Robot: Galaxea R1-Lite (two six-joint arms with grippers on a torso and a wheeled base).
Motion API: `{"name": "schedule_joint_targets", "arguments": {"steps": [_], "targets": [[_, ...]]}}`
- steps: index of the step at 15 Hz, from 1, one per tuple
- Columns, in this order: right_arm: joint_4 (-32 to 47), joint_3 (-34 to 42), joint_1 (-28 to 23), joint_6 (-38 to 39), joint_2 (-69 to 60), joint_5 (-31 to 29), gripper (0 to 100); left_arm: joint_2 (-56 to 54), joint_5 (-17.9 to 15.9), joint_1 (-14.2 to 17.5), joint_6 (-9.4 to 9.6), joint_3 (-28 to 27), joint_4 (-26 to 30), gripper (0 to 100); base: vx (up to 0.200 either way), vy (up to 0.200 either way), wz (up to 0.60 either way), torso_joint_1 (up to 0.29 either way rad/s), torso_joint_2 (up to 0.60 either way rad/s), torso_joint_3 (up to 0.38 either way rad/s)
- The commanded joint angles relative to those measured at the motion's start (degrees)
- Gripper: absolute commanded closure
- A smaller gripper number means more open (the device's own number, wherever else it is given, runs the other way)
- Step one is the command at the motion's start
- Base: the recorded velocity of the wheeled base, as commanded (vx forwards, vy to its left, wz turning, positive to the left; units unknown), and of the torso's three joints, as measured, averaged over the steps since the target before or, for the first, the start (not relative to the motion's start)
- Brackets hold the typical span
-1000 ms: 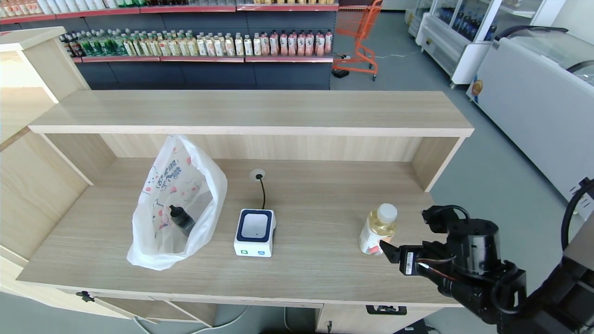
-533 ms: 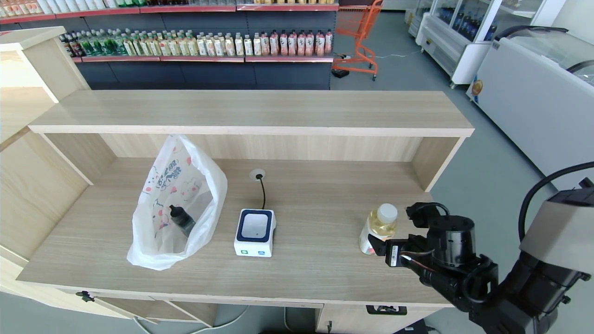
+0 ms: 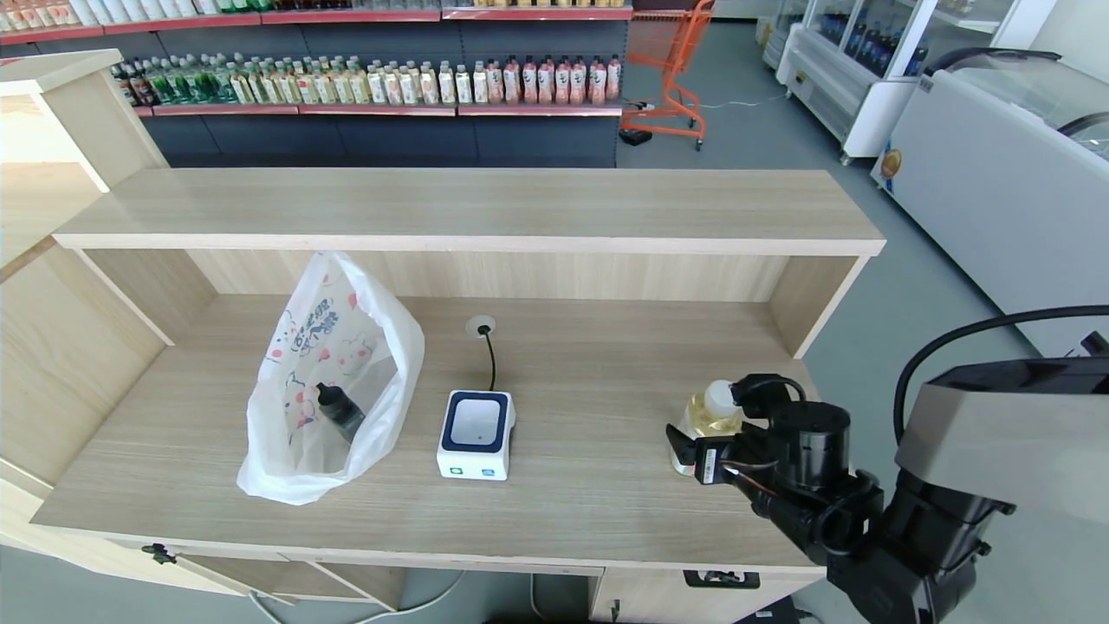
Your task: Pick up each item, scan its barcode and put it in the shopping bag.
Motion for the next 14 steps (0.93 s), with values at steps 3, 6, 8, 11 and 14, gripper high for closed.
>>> {"name": "schedule_joint_targets", "arguments": {"steps": [3, 6, 8, 11, 14], "targets": [[-1.61, -4.36, 0.05, -1.29, 4.54, 1.00, 0, -0.02, 0.01, 0.00, 0.00, 0.00, 0.00, 0, 0.000, 0.000, 0.00, 0.000, 0.00, 0.000], [-1.61, -7.79, -0.30, -2.96, 6.56, 1.00, 0, -0.02, 0.01, 0.00, 0.00, 0.00, 0.00, 0, 0.000, 0.000, 0.00, 0.000, 0.00, 0.000], [-1.61, -8.93, -0.47, -3.66, 7.35, 1.00, 0, -0.02, 0.01, 0.00, 0.00, 0.00, 0.00, 0, 0.000, 0.000, 0.00, 0.000, 0.00, 0.000], [-1.61, -9.81, -0.39, -4.63, 7.96, 1.00, 100, -0.02, 0.01, 0.00, 0.00, 0.00, 0.00, 0, 0.000, 0.000, 0.00, 0.000, 0.00, 0.000], [-1.61, -10.25, -0.47, -5.07, 7.61, 1.00, 100, -0.02, 0.01, 0.00, 0.00, 0.00, 0.00, 0, 0.000, 0.000, 0.00, 0.000, 0.00, 0.000]]}}
